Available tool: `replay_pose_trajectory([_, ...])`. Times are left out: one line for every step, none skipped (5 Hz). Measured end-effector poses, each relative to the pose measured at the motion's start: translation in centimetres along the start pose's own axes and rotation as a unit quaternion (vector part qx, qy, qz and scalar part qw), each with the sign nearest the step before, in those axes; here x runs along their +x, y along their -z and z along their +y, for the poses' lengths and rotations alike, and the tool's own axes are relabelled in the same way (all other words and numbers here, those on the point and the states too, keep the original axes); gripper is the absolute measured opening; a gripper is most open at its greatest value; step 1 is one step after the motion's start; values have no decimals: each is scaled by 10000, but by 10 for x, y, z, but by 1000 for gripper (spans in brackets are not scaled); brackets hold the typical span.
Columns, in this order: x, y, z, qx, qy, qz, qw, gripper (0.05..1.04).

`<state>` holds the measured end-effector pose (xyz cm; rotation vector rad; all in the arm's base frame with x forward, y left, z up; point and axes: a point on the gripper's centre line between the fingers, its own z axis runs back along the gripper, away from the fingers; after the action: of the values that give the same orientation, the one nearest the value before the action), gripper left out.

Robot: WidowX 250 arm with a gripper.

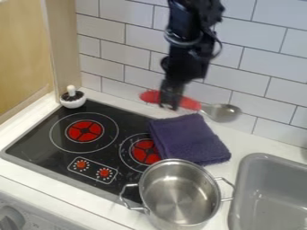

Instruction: Take the red spoon and put it on the upper left side of the stove

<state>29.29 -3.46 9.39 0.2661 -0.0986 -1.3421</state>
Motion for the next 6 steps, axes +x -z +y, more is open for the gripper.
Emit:
replay_pose_trajectory([-32, 4, 6, -124, -293, 144, 9994, 332])
replay_pose_trajectory([-55, 0, 33, 64, -623, 143, 9979, 332])
replay_pose_trajectory([-80, 23, 46, -149, -776, 279, 9965, 332])
replay_pose_trajectory([-92, 37, 67, -97, -832, 382, 9958, 332])
replay_pose_trajectory([-98, 58, 66, -259, -797, 466, 9954, 332])
replay_pose_trajectory([-105, 82, 61, -452, -674, 547, 9952, 332])
